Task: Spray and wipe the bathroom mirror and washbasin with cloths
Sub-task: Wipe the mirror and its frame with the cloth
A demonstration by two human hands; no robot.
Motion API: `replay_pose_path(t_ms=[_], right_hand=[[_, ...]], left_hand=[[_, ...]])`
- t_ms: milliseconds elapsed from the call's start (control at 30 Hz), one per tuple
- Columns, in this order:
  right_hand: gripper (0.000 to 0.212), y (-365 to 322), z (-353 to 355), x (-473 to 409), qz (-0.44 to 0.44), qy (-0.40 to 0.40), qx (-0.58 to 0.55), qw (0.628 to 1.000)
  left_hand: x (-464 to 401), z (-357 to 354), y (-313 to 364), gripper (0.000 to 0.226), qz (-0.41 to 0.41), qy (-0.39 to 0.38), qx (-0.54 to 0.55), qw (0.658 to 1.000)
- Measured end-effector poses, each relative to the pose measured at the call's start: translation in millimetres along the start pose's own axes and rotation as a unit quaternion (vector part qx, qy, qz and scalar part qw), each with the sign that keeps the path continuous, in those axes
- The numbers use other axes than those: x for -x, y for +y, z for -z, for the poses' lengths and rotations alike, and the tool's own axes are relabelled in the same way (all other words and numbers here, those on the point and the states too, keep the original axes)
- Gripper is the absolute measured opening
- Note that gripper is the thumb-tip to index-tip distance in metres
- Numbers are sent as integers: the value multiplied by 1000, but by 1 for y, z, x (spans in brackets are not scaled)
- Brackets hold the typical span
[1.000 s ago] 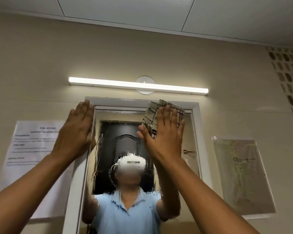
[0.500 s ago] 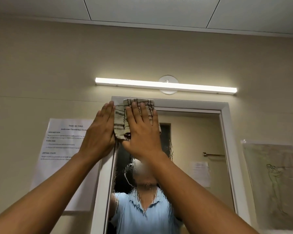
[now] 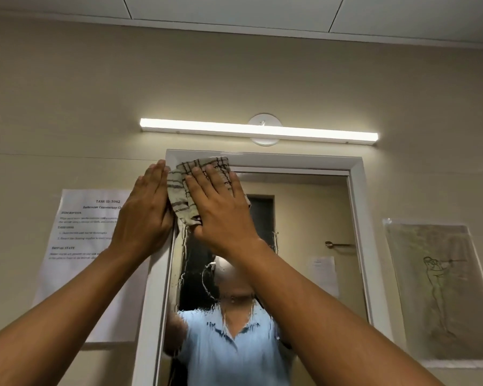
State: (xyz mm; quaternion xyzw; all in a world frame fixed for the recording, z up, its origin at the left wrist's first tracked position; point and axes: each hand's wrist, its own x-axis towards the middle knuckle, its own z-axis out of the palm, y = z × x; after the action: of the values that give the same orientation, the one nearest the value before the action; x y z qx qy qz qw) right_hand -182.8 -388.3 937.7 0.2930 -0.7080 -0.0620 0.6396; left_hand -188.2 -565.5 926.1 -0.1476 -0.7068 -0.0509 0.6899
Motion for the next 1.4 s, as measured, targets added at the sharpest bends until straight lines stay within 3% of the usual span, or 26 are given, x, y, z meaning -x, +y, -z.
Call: replay_pose_path(t_ms=[167, 500, 733, 800, 933, 1033, 1267, 1400], right_hand=[[86, 40, 7, 21, -17, 28, 17, 999], [83, 135, 33, 102, -185, 61, 20, 981], [81, 104, 21, 95, -324, 94, 14, 941], [81, 80, 14, 82, -312, 81, 17, 946], [87, 23, -4, 40, -188, 35, 4, 982], [79, -15, -10, 7, -125, 8, 5, 992], [89, -37, -2, 1, -117, -35, 4, 993], [77, -51, -12, 28, -95, 3, -16, 995]], left_hand=[[-1, 1, 1, 65, 3, -3, -30, 1000], [-1, 4, 5, 64, 2, 3, -19, 1000], [0, 7, 3, 64, 2, -22, -2, 1000], [1, 10, -1, 62, -2, -38, 8, 999], [2, 18, -7, 60, -15, -70, 8, 997], [2, 23, -7, 60, -25, -85, 4, 996], [4, 24, -8, 59, -20, -86, 70, 994], [10, 22, -14, 61, -15, -96, 77, 992]])
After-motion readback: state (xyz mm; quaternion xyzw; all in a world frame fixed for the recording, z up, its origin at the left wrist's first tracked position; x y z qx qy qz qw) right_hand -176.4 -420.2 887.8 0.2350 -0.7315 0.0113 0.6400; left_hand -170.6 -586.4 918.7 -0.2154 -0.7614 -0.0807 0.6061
